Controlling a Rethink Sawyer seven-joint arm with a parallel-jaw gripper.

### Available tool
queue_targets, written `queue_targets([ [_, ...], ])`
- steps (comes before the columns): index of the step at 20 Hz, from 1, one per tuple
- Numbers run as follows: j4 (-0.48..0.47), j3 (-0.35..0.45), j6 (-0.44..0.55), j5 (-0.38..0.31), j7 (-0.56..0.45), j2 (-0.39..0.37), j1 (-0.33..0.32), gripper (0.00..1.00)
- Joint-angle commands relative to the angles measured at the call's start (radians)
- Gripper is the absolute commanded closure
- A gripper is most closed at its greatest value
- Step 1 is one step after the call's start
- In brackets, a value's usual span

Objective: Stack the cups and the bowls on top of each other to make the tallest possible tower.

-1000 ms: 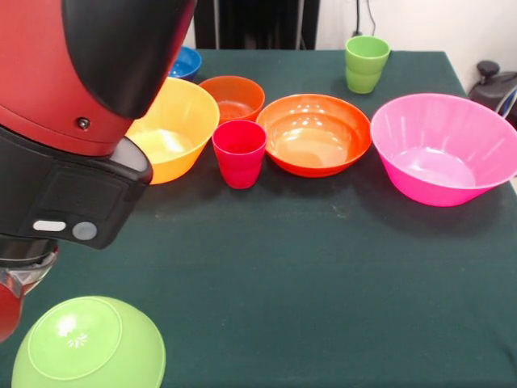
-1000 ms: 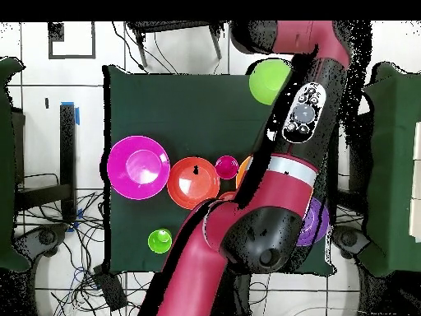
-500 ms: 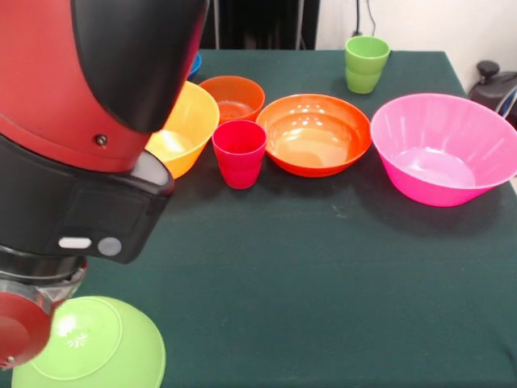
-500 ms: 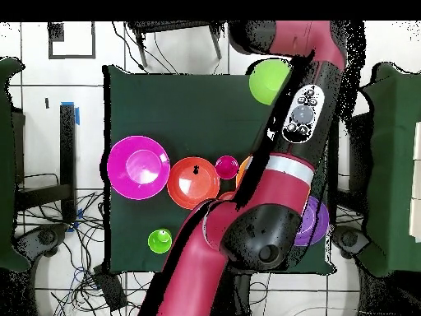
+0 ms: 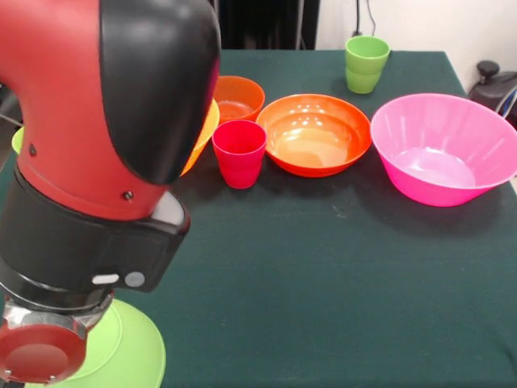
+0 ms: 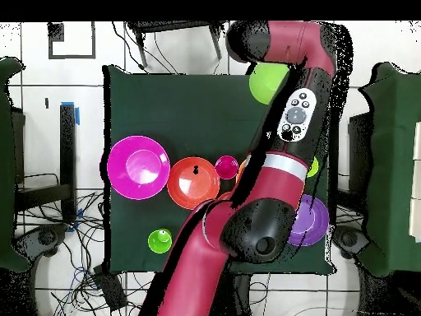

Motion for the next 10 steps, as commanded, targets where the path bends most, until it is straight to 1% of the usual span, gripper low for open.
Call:
queue_targets([
  [1,0.004,-0.07,0.027,0.025,-0.169,0.041,-0.02,1.0],
  [4,-0.001,-0.116,0.034,0.046,-0.156,0.046,-0.028,1.0],
  [9,-0.002,-0.154,0.031,0.081,-0.159,0.057,-0.035,1.0],
  [10,-0.005,-0.164,0.035,0.099,-0.165,0.059,-0.038,1.0],
])
